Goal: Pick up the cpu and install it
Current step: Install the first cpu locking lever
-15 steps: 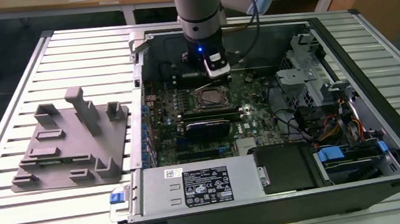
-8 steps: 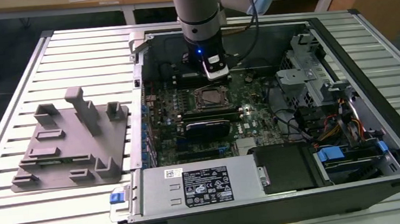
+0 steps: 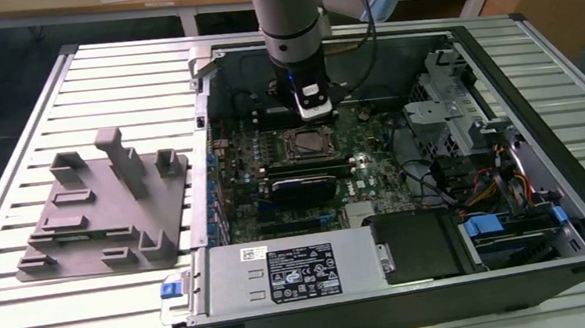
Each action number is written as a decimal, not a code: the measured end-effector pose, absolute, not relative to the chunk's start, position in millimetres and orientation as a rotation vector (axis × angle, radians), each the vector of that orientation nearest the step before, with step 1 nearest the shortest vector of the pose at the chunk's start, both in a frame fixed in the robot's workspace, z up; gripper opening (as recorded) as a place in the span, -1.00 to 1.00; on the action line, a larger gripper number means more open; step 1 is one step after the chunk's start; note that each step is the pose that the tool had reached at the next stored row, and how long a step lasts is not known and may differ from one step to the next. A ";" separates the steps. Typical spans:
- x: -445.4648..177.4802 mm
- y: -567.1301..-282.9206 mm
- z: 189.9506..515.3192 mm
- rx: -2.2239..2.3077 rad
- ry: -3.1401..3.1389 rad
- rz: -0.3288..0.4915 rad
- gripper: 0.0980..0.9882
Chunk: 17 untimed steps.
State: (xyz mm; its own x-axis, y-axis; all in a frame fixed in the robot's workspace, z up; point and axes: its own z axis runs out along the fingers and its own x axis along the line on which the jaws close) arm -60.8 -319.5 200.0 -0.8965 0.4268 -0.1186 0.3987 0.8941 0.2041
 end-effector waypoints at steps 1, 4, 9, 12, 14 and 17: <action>-60.8 -319.5 199.5 0.645 2.898 0.261 -0.98; -60.8 -319.2 198.6 0.674 2.890 0.258 -0.98; -60.8 -315.2 198.0 0.702 2.881 0.256 -0.98; -60.8 -313.7 197.5 0.720 2.876 0.253 -0.98; -60.7 -313.8 196.8 0.734 2.871 0.248 -0.98; -60.8 -313.7 195.4 0.755 2.864 0.239 -0.98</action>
State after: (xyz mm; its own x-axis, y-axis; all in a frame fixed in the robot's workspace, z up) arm -60.8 -313.7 195.4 -0.8575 0.4996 -0.1227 0.4724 0.8591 0.1969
